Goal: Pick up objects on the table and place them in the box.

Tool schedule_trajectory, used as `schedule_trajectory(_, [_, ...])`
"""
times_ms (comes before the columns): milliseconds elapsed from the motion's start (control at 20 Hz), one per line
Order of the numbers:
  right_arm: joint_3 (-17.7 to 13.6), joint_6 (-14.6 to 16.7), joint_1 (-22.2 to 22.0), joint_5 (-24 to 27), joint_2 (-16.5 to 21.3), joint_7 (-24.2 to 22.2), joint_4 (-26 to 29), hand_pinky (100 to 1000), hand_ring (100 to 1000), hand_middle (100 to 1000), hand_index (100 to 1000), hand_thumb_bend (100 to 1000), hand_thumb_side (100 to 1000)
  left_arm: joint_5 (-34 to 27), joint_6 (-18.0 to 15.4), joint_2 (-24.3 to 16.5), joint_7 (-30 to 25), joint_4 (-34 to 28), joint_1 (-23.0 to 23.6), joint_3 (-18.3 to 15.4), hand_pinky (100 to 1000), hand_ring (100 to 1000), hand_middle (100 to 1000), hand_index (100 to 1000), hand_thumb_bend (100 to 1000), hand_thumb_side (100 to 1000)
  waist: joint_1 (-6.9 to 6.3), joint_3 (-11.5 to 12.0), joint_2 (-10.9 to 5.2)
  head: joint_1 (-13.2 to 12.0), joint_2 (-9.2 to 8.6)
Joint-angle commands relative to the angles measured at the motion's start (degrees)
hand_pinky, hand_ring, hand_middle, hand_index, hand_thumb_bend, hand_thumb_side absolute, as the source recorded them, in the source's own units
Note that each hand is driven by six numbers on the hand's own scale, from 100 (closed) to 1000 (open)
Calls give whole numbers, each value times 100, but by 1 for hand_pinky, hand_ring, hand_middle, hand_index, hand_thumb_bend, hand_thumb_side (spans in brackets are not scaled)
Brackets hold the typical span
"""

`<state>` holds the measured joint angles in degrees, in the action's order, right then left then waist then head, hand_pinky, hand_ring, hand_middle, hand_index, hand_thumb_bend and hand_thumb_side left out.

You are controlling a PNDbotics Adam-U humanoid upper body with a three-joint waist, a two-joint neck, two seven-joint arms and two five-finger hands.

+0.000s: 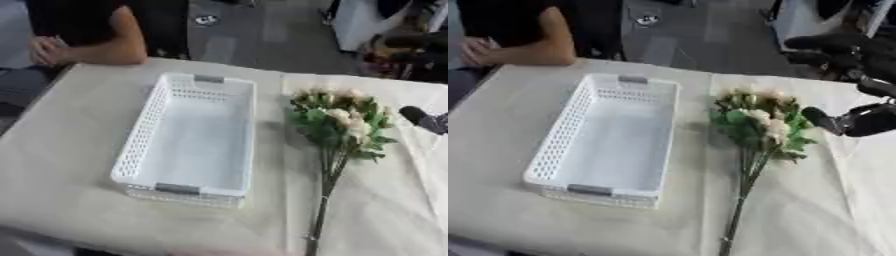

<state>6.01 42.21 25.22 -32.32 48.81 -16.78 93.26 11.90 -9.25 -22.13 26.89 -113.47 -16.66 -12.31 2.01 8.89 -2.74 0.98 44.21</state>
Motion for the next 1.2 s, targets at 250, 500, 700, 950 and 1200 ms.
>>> schedule_trajectory(250, [306, 540, 312, -377, 71, 16, -883, 893, 924, 1000, 978, 223, 433, 32, -5, -145, -41, -112, -71, 30, 594, 753, 863, 859, 140, 815, -7, 39, -35, 49, -9])
schedule_trajectory(500, [454, 759, 413, -645, -7, 34, -1278, 894, 920, 1000, 978, 223, 449, 36, 1, -144, -51, -112, -75, 40, 594, 753, 862, 859, 139, 815, -6, 54, -33, 70, -9])
schedule_trajectory(700, [537, 873, 468, -849, -77, 63, -1519, 893, 915, 1000, 979, 216, 475, 39, 2, -144, -58, -112, -76, 47, 593, 753, 862, 858, 138, 816, -7, 61, -31, 87, -9])
schedule_trajectory(950, [635, 968, 525, -1064, -152, 82, -1783, 890, 907, 1000, 978, 209, 502, 42, 9, -146, -68, -112, -80, 56, 593, 753, 861, 857, 137, 817, -7, 66, -27, 89, -9])
schedule_trajectory(1200, [824, 976, 603, -1270, -271, 68, -1911, 895, 900, 1000, 971, 215, 536, 44, 8, -152, -83, -112, -83, 70, 593, 752, 859, 857, 135, 817, -9, 77, -25, 99, -9])
